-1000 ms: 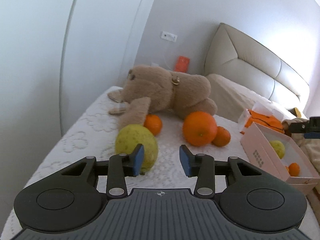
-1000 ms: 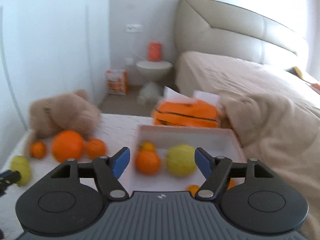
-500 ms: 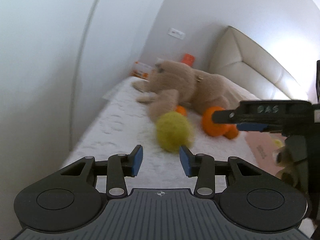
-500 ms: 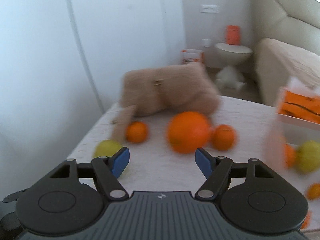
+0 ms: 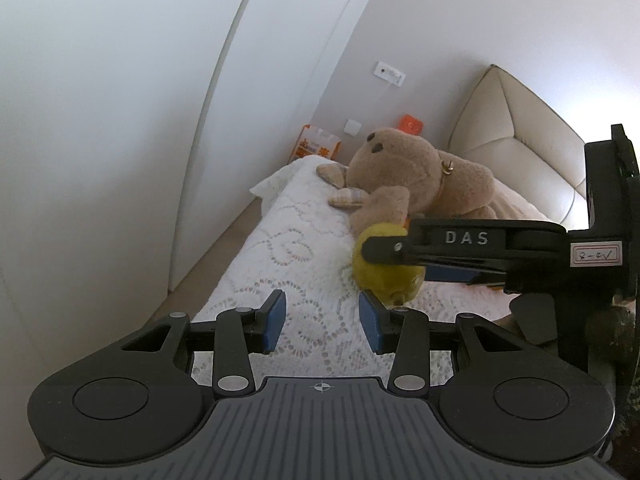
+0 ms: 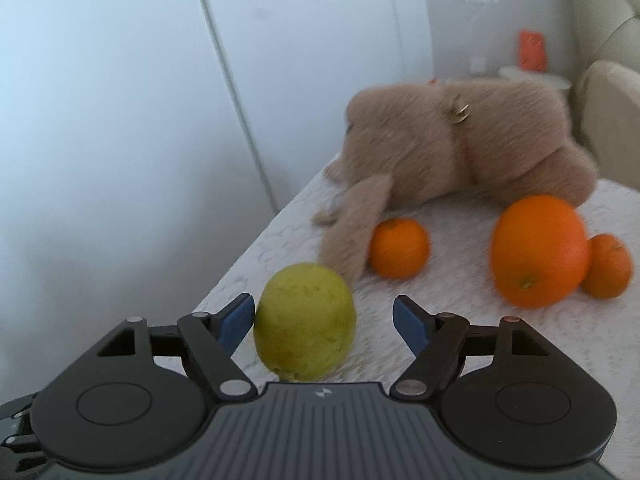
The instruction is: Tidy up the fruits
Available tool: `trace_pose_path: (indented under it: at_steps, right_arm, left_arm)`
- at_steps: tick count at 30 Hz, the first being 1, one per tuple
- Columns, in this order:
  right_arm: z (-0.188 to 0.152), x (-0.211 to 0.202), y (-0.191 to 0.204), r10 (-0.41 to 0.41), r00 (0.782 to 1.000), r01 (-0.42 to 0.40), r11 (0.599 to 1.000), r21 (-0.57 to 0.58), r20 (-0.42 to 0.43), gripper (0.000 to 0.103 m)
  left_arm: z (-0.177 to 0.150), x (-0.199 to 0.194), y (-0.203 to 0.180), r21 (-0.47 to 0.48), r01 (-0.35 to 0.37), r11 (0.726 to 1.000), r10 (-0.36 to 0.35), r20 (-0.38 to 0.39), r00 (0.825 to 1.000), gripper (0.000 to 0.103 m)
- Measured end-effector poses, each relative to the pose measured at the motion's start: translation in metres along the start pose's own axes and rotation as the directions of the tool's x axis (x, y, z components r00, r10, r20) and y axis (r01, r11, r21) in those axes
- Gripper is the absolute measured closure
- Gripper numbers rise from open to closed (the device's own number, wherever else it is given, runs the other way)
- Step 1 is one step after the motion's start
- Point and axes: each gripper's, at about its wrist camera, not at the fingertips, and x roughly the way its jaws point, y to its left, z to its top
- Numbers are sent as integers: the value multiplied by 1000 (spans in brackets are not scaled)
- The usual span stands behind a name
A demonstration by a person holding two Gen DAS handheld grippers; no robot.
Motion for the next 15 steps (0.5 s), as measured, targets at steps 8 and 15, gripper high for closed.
trace_pose_path:
  at_steps: [8, 15]
  right_arm:
    - [-10, 13, 9, 16, 998, -18, 999, -34, -58, 40]
    - [-17, -8, 12, -24, 999, 19, 994, -109, -45, 46]
  left_arm:
    - [-3, 5, -5, 45, -44, 998, 45, -33, 998, 58]
    - [-5, 5, -3, 40, -35, 999, 37, -39, 999, 58]
